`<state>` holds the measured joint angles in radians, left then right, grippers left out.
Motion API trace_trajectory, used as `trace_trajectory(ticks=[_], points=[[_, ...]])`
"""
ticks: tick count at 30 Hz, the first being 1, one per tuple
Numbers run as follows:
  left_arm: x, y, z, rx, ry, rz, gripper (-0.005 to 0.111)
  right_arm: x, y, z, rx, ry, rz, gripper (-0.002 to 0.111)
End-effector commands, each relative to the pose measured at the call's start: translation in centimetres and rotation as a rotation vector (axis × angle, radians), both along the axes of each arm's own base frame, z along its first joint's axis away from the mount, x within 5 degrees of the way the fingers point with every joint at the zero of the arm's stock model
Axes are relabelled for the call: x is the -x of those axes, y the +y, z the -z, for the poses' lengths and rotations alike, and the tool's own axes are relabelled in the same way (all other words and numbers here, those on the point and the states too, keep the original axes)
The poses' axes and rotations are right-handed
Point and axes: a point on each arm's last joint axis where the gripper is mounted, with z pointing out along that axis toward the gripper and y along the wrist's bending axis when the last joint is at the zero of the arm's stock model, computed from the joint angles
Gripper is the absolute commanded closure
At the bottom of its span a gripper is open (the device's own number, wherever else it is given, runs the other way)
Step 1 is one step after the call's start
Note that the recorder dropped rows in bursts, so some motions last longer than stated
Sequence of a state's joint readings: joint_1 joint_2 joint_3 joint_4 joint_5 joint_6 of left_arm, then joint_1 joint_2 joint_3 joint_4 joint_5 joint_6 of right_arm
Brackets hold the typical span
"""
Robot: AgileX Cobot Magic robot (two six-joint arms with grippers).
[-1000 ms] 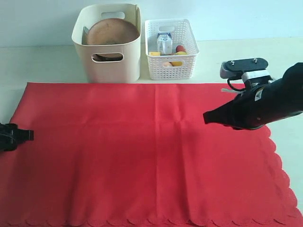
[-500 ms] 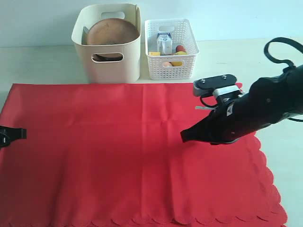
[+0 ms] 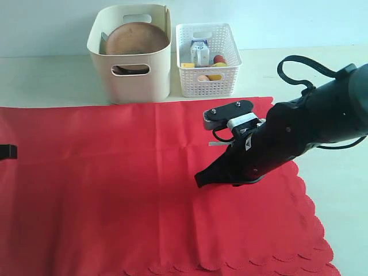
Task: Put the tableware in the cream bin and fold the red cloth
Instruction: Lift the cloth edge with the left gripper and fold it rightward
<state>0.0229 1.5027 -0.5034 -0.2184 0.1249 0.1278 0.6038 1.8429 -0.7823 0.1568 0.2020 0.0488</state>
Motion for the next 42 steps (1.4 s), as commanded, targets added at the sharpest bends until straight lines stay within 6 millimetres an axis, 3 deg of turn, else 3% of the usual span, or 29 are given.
trace_trajectory(ticks=[1, 9, 14, 17, 24, 30, 36, 42], points=[[-0.3, -2.8, -3.8, 0.041, -0.047, 0.108, 0.107, 0.0, 0.1, 0.1, 0.006, 0.004, -0.009, 0.108], [-0.2, -9.2, -10.6, 0.172, -0.188, 0.313, 0.107, 0.0, 0.1, 0.1, 0.006, 0.004, -0.009, 0.108], [0.2, -13.7, -13.1, 0.299, -0.24, 0.407, 0.107, 0.0, 0.1, 0.1, 0.006, 0.004, -0.009, 0.108], [0.1, -16.4, -13.4, 0.349, -0.253, 0.447, 0.107, 0.0, 0.1, 0.1, 0.006, 0.004, -0.009, 0.108], [-0.7, -22.6, -11.5, 0.366, -0.165, 0.558, 0.107, 0.0, 0.1, -0.8, -0.007, -0.017, -0.011, 0.108], [-1.0, -25.7, -12.5, 0.374, -0.154, 0.642, 0.107, 0.7, -1.4, -4.9, 0.075, -0.075, -0.113, 0.108], [-1.5, -27.8, -13.6, 0.372, -0.188, 0.699, 0.107, 0.8, -6.1, -10.2, 0.159, -0.184, 0.055, 0.108], [-2.2, -29.4, -12.6, 0.365, -0.159, 0.717, 0.107, 2.2, -11.3, -15.9, 0.25, -0.383, 0.321, 0.108]])
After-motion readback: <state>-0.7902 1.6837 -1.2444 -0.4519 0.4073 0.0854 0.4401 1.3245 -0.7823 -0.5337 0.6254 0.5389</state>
